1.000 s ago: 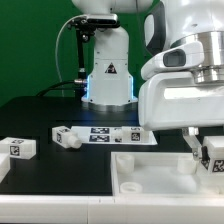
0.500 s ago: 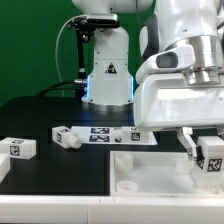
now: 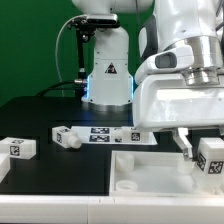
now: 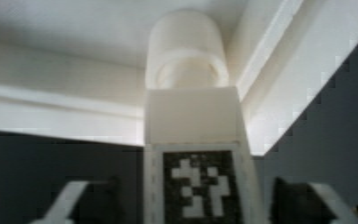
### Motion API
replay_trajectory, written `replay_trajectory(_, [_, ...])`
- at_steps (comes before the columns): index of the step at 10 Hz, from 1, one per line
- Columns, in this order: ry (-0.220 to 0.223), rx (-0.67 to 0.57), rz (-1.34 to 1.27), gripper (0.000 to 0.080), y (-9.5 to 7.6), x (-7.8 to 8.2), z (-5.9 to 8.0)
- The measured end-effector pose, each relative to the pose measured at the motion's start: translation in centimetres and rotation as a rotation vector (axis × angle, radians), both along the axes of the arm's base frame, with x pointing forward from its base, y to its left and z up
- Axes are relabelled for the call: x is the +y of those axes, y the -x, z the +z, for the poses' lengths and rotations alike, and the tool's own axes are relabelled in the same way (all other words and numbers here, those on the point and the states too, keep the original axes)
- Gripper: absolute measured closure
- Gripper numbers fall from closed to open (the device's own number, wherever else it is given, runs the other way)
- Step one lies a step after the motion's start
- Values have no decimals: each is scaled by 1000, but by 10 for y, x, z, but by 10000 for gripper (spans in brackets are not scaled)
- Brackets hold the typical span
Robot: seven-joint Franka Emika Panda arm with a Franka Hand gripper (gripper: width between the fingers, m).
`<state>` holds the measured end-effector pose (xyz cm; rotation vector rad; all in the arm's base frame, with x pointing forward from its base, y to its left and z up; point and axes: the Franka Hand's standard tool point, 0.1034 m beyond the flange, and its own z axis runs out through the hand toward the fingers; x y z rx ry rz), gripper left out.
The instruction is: Assemble square table
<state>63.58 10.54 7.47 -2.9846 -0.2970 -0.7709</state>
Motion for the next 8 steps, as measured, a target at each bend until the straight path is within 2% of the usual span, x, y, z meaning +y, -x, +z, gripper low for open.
replay_trajectory(1, [0,33,-11,313,-6,-3,8])
replay_trajectory(2, [-9,77,-25,181,-10,0,14])
replay_trajectory(3, [-14,170,-41,159,-12,9,16])
replay_trajectory(5, [-7,312,-42,151,-17,16,17])
replay_trajectory(6, [-5,332,-40,151,-20,17,14])
replay_trajectory(7, [10,393,-26,150,-11,14,8])
replay_trajectory(8, [25,435,-3,150,-7,6,8])
